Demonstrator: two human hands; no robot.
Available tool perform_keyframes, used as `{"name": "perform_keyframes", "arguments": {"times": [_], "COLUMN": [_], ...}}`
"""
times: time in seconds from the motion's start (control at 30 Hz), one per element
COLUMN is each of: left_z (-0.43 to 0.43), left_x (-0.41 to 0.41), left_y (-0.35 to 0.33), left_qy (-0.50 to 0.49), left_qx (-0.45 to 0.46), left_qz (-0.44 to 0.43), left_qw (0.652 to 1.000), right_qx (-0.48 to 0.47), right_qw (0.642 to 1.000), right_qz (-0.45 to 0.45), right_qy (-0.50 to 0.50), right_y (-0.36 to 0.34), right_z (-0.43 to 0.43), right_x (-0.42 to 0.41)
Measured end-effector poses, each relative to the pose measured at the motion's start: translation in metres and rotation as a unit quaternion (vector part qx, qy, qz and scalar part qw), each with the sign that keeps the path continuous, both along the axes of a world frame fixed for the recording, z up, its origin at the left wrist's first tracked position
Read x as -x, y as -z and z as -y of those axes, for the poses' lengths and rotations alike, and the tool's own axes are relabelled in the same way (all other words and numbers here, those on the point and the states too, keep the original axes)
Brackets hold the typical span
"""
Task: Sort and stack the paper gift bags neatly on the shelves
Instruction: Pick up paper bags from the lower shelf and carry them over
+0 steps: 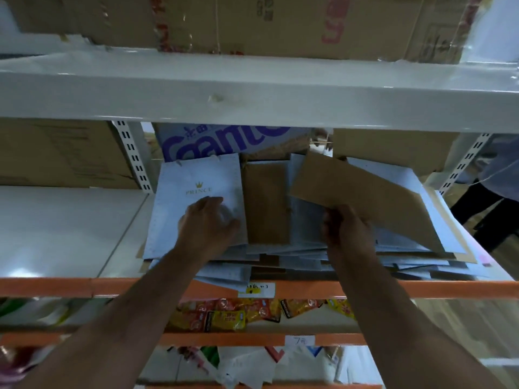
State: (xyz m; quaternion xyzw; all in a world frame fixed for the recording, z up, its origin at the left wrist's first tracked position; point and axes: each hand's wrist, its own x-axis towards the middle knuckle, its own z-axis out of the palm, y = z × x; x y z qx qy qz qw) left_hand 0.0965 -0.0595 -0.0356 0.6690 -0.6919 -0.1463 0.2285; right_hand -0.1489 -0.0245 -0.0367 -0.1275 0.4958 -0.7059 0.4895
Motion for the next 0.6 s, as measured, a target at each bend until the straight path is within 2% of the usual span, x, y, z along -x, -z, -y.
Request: {"name": "perform_keyframes", "arguments": {"times": [0.2, 0.3, 0.4, 0.6], "left_z": [0.014, 0.02, 0.023, 0.028], "left_x": [-0.061, -0.086, -0.102, -0.123], "left_y": [0.006, 0.009, 0.013, 0.011], "left_qy": [-0.092, -0.102, -0.107, -0.089], "left_qx": [-0.103, -0.14, -0.158, -0.132], "left_qz": [0.06, 0.049, 0.058, 0.025], "left_qw": [0.989, 0.984, 0.98, 0.987], "right_qx": [0.011, -0.003, -0.05, -0.067], "right_qw": [0.998, 0.997, 0.998, 0.998], "right_qz": [-0.035, -0.002, 0.037, 0.003], "right_qy": [-0.051, -0.081, -0.029, 0.018], "right_y": [-0.004, -0.005, -0.005, -0.005], "right_z": [-0.02, -0.019, -0.012, -0.007], "right_x": [-0.056, -0.074, -0.082, -0.104]}}
